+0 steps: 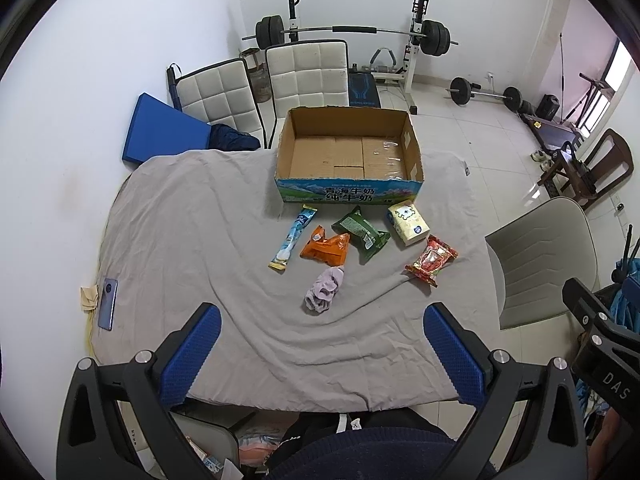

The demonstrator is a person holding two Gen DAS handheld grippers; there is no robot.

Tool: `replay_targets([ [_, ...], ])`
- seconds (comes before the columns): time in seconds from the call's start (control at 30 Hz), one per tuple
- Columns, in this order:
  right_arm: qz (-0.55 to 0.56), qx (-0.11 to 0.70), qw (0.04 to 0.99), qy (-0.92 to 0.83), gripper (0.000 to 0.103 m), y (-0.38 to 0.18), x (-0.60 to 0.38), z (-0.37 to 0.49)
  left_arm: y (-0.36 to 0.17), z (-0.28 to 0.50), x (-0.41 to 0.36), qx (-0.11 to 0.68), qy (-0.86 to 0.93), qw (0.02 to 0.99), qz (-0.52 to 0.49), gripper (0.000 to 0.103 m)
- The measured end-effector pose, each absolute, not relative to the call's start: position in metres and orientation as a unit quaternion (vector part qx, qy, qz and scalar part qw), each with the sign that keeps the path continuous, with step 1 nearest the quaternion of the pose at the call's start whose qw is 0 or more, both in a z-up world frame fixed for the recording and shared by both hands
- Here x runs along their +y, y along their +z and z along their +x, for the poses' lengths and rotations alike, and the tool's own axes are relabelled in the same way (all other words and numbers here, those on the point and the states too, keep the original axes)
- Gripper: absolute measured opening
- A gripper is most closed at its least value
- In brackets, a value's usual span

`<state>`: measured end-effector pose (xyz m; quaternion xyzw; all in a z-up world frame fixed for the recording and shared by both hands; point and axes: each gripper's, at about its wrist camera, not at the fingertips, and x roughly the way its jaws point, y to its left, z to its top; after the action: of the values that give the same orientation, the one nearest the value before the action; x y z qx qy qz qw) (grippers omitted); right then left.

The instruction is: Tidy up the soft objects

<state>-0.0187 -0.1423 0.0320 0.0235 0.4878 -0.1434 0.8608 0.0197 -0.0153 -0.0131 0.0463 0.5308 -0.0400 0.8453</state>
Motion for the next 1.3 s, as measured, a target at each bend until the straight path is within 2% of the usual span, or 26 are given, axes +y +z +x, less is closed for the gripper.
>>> replay_targets([
  [1.0, 0.021, 0.485, 0.865, -0.128, 0.103, 0.037, -0.155, -0.005, -0.013, 0.029, -0.028, 0.526, -0.027, 0.849, 0.028, 0.103],
  [1.17, 0.026, 0.495, 0.860, -0.118, 0.103, 0.025, -0.164, 0.014, -0.027, 0.053, -0.024, 0.524, -0.011, 0.851, 0.020, 0.103],
  [1.3, 0.033, 0.517, 0.849, -0.105, 0.103, -0.006, -0.181, 0.051, -0.053, 0.089, -0.013, 0.529, 0.011, 0.848, 0.016, 0.103],
])
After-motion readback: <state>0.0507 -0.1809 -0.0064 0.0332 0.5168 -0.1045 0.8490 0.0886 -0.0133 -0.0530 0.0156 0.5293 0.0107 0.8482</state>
